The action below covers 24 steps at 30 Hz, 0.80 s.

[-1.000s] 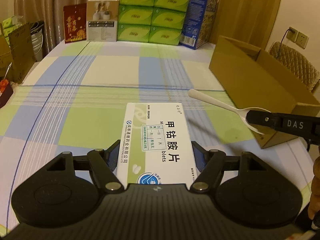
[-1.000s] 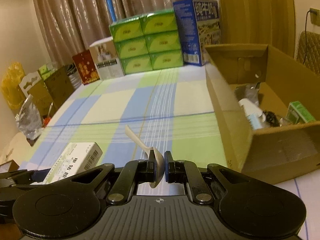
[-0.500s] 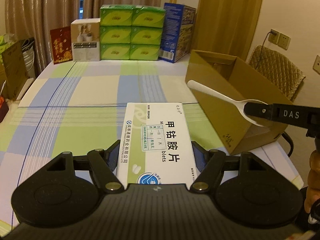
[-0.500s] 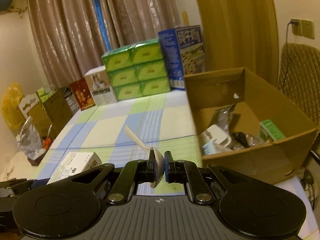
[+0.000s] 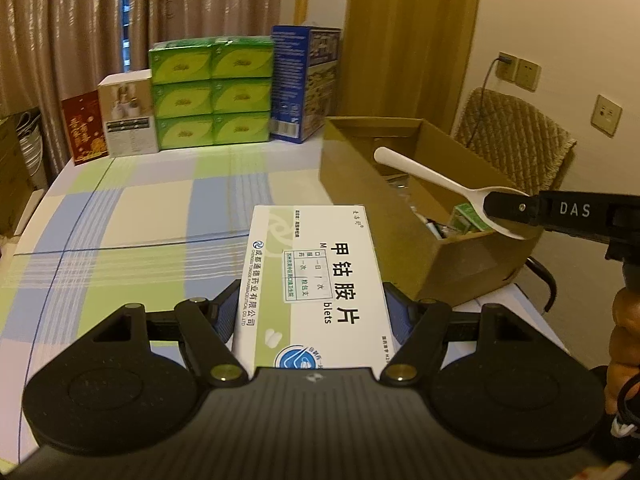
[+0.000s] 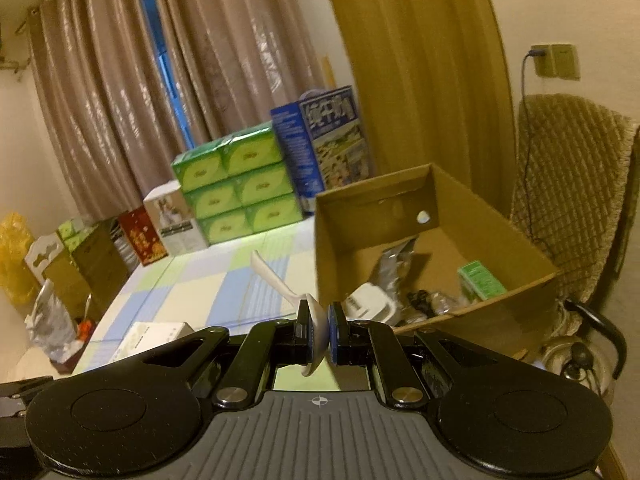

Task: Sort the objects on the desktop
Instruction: 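Carry the medicine box and spoon over the cardboard box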

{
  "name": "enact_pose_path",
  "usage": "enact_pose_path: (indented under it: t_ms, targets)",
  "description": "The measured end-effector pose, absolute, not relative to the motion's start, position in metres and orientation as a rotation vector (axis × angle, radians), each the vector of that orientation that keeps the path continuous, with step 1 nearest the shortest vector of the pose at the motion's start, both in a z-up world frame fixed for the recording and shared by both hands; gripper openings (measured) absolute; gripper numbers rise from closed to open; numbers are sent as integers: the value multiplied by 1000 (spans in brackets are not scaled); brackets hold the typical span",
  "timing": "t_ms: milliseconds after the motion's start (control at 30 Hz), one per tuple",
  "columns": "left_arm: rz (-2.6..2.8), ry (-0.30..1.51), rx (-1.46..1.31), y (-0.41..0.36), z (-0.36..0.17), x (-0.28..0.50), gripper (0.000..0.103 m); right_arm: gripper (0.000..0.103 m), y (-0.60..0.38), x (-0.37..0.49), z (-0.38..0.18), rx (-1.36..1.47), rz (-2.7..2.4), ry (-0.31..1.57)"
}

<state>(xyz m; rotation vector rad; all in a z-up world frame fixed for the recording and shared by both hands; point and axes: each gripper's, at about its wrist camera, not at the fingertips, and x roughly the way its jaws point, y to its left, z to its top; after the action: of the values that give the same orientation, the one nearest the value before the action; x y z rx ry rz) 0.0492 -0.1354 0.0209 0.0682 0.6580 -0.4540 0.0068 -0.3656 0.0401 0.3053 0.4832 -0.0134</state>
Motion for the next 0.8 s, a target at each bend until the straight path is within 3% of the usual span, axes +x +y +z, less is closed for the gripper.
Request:
enact_pose_path:
  t_ms: [800]
  targets:
    - [-575, 633, 122, -201, 37, 36, 67, 5, -429, -24, 49, 384, -129, 429]
